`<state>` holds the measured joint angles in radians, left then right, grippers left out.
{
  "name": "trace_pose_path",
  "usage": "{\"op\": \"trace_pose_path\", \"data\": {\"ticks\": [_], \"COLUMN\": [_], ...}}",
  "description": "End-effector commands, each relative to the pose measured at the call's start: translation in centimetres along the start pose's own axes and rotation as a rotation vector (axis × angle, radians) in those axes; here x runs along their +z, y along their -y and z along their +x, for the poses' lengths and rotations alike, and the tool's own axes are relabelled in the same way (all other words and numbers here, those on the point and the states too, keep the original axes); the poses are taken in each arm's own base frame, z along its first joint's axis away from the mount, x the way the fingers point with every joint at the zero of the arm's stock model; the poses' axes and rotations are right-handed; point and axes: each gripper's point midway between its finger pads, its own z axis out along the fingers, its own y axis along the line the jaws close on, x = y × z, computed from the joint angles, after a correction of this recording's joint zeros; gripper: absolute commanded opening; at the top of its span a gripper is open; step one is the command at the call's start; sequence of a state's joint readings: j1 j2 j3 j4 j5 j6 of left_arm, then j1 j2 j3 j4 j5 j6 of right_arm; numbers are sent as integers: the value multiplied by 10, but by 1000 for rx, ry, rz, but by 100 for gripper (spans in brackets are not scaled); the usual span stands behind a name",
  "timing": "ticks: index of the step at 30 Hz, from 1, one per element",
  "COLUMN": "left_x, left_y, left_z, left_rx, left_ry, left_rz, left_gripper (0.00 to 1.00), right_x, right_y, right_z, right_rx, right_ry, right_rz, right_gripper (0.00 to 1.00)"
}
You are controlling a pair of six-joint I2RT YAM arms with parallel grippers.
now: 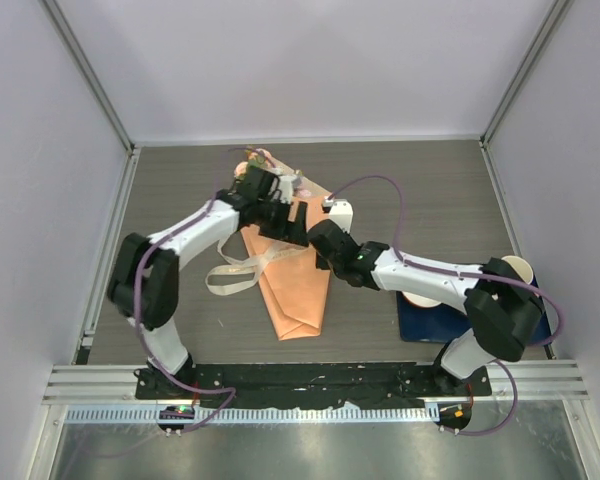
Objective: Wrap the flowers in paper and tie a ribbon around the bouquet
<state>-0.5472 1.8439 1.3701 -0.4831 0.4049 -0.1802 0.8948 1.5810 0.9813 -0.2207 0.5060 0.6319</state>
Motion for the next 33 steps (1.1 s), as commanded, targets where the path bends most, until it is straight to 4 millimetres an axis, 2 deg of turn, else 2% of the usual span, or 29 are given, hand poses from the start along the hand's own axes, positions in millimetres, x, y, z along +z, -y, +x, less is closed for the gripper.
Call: {"op": "trace_pose_path", "data": {"ticks": [1, 2, 3, 5, 6, 7, 8, 9, 12, 14, 19, 22, 27, 30, 31, 33], "left_x": [-88, -95, -113, -127, -134, -135, -139, -135, -141, -135, -120, -110, -81, -72, -69, -64], "left_y": [2, -14, -29, -58, -74, -87, -99, -114, -140, -149, -165, -175, -190, -200, -202, -206], "left_z": [-41, -36, -25, -5, 13, 24, 33, 53, 61, 72, 98, 94, 90, 92, 92, 93], "left_rx": [-351, -405, -486, -609, -667, -696, -695, -701, -634, -610, -621, -616, -624, -631, -634, -699], "left_ry": [270, 286, 277, 266, 226, 201, 172, 81, 35, -18, -85, -66, -86, -93, -91, -80], "left_rz": [36, -29, -94, -236, -316, -387, -462, -558, -720, -777, -846, -860, -847, -873, -877, -834], "left_gripper": [80, 77, 77, 78, 77, 75, 74, 73, 74, 77, 77, 75, 71, 56, 47, 33], "right_x": [-19, -21, -22, -26, -28, -30, -33, -34, -36, -37, -39, -40, -38, -40, -43, -47], "right_y": [-8, -8, -9, -8, -7, -7, -7, -7, -8, -9, -9, -9, -6, 5, 5, 17], "right_z": [-7, -7, -5, -10, -10, -10, -14, -16, -20, -21, -21, -21, -25, -31, -38, -40], "right_rx": [16, 15, 7, 8, 5, 8, 12, 15, 20, 24, 35, 49, 75, 112, 151, 170], "right_ry": [-7, -13, -26, -27, -33, -37, -30, -27, -21, -20, -21, -21, -12, 7, 21, 22], "right_rz": [-72, -78, -84, -88, -84, -91, -99, -100, -107, -112, -119, -121, -97, -30, -12, 52], "right_gripper": [0, 0, 0, 0, 1, 0, 1, 0, 0, 1, 0, 0, 0, 0, 0, 0]}}
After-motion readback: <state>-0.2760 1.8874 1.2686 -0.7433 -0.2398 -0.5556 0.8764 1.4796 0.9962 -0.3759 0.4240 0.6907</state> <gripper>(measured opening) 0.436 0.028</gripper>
